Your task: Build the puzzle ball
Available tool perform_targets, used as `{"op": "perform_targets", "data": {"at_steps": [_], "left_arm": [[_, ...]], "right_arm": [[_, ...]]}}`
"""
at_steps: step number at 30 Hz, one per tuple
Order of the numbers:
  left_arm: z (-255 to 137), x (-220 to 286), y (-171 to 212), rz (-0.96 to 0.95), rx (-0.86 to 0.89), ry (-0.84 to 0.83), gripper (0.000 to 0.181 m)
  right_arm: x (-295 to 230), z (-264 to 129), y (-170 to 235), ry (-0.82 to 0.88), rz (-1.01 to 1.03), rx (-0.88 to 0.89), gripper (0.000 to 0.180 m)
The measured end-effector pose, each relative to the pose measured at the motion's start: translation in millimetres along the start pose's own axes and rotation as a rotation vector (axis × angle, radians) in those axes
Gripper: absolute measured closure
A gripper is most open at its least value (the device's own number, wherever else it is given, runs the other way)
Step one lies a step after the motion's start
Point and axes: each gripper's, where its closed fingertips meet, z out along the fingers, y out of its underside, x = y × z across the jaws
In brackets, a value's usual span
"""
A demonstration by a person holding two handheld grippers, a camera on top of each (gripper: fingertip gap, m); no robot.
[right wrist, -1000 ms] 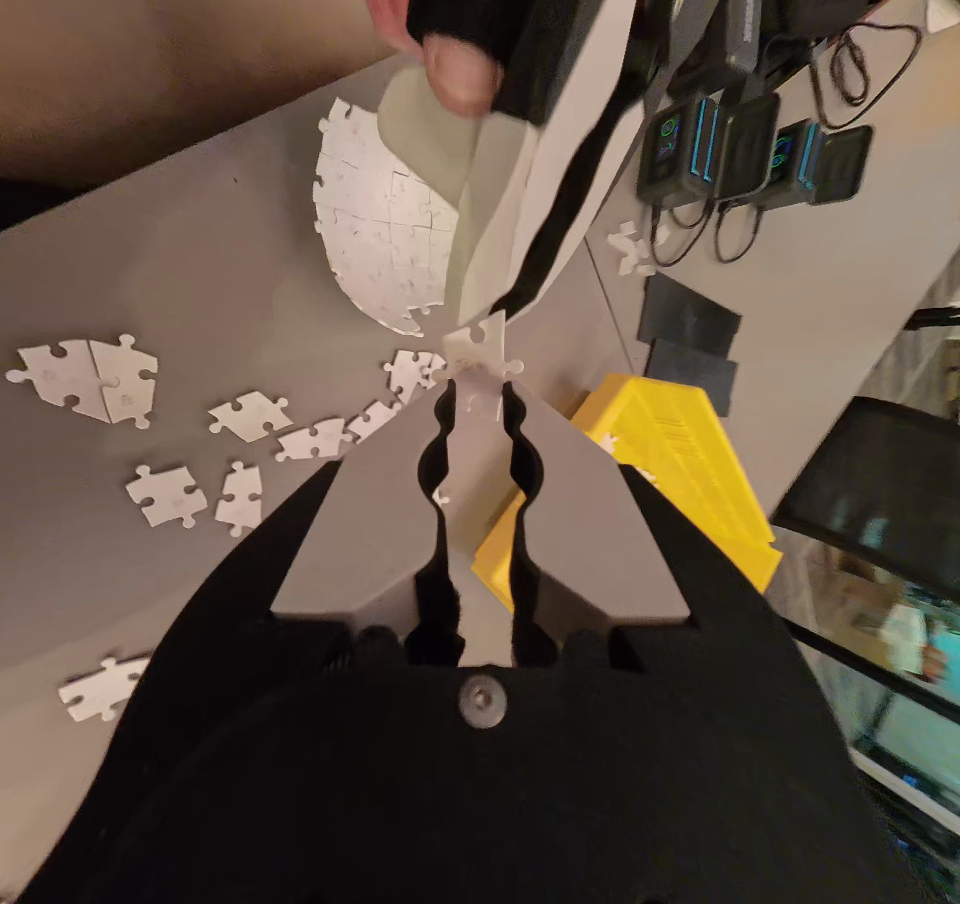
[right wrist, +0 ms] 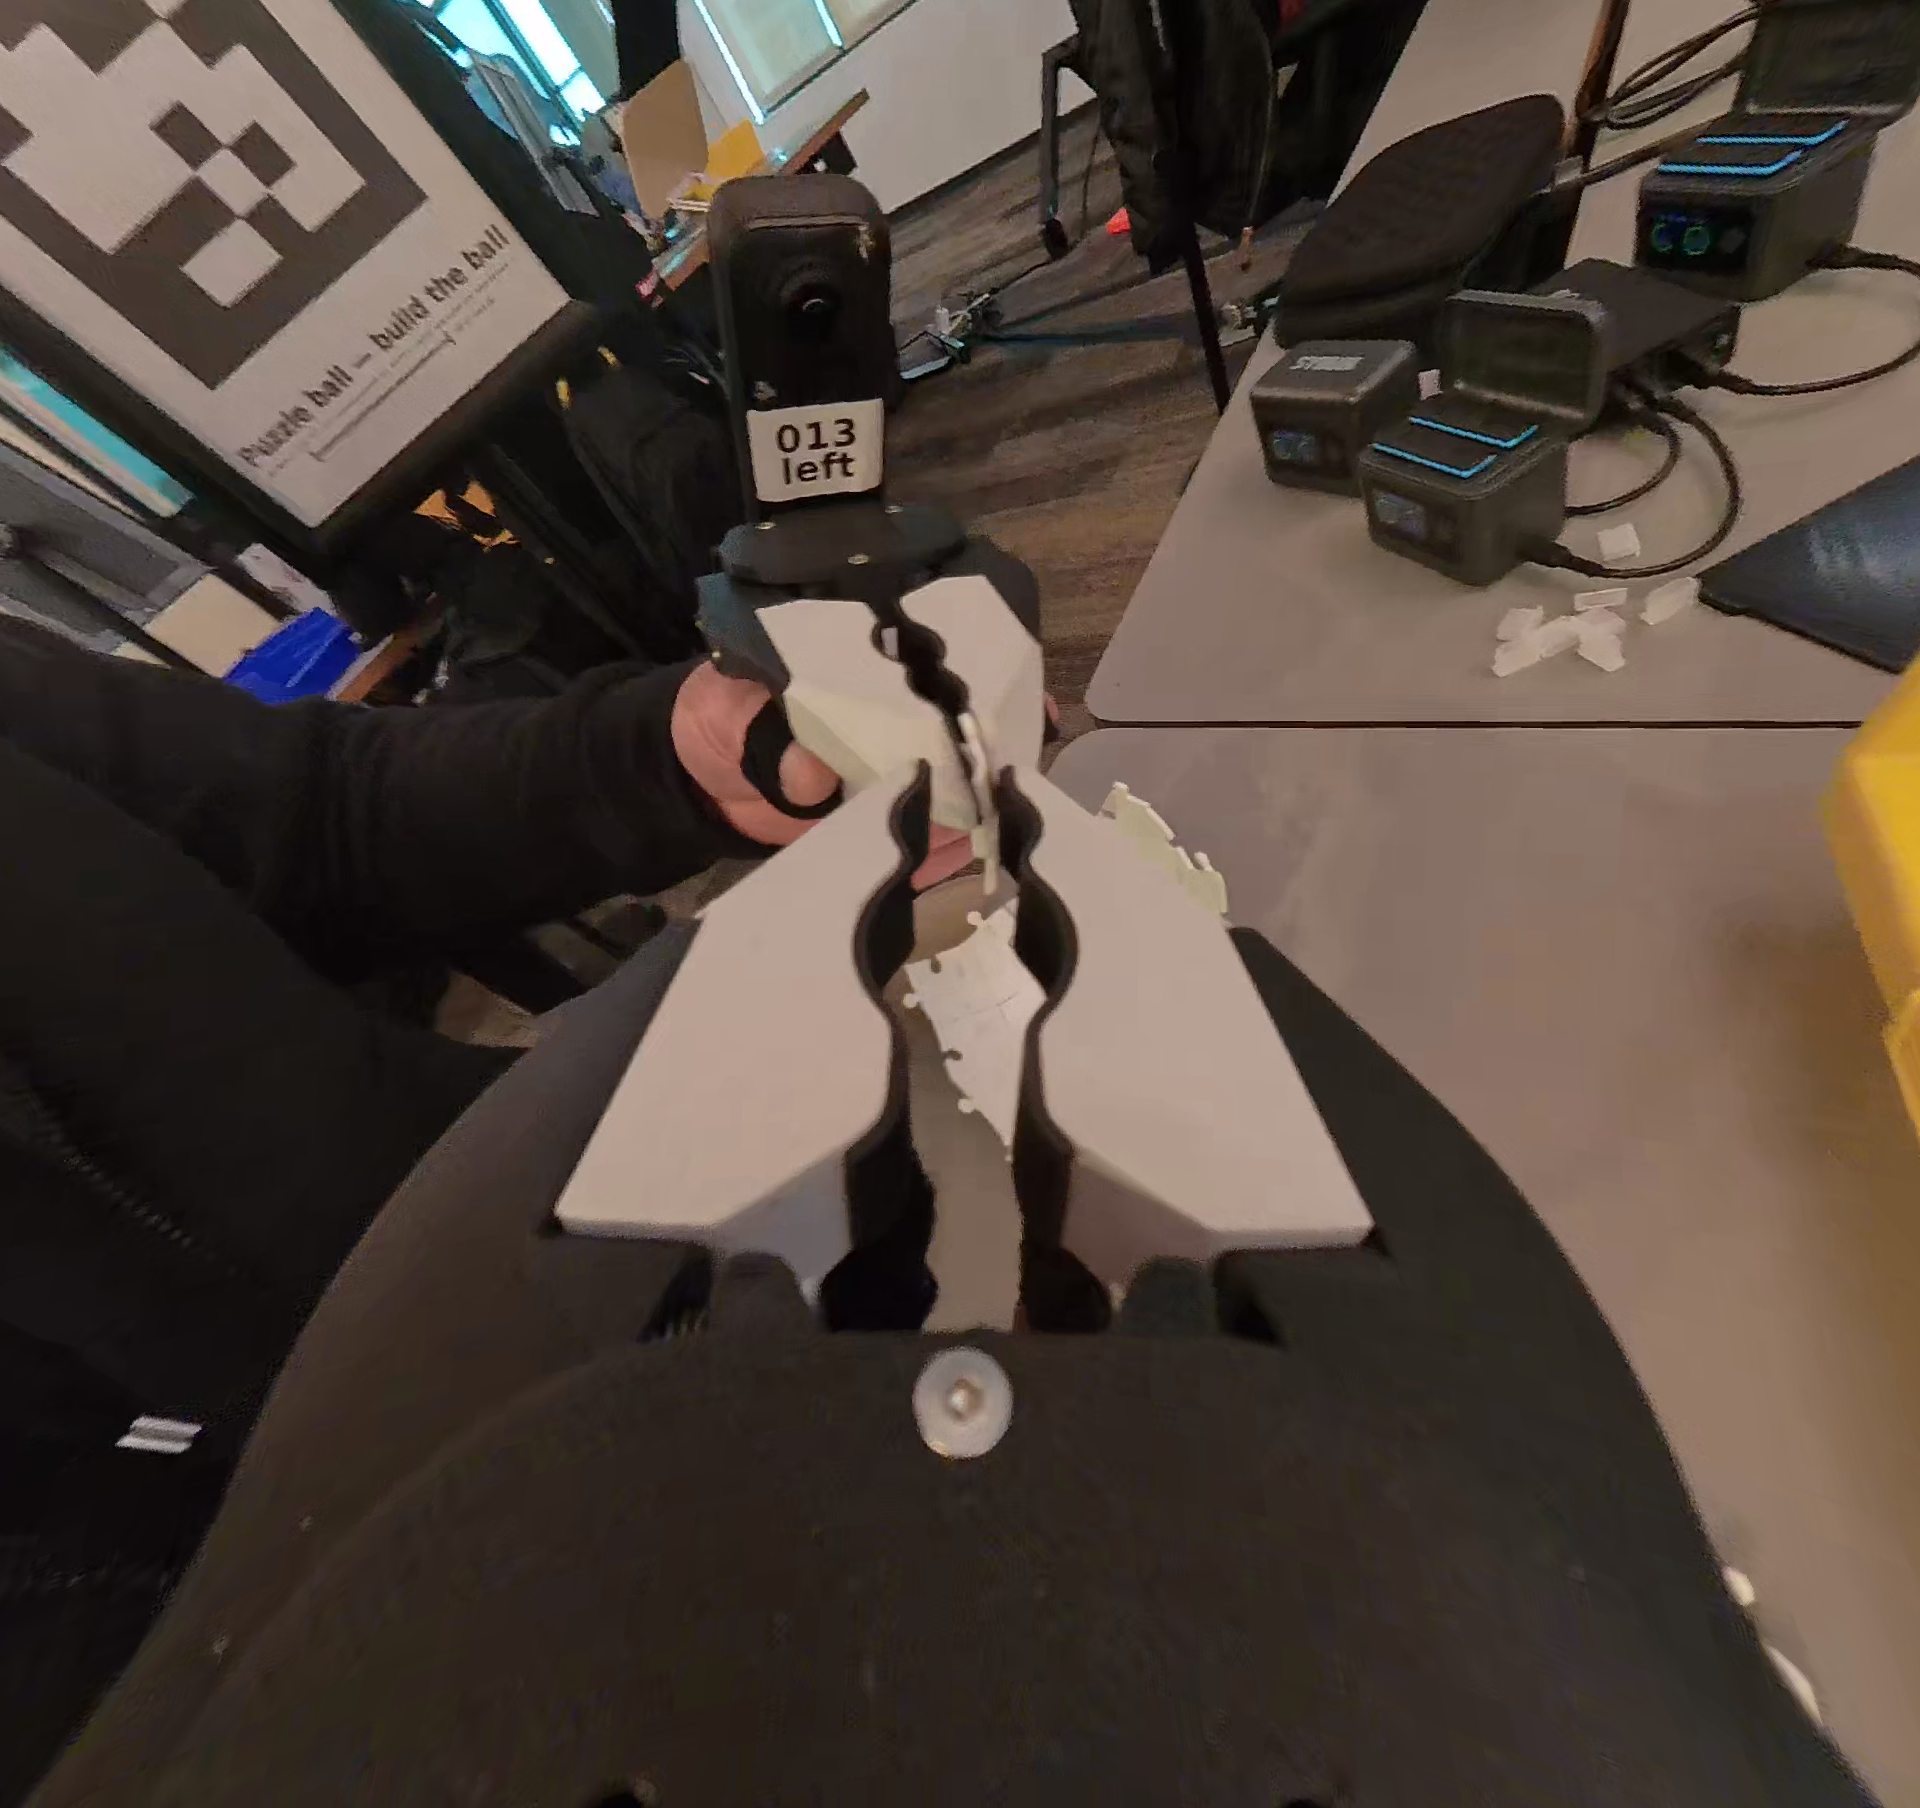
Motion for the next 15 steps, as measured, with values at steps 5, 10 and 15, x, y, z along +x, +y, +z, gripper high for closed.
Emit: {"op": "perform_targets", "data": {"at_steps": [5,10,15], "left_arm": [[-1,-4,4,-0.006,-0.02,-0.011,0.176],[-26,-34,13,0.057,-0.152,-0.155,0.153],[-62,-62,31,0.112,-0.324,-0.292,0.139]], "right_arm": [[11,5,4,0.017,-0.005,-0.02,0.18],[39,6,16,0.075,-0.053,-0.159,0.18],[57,19,47,0.091,-0.18,-0.446,0.18]]}}
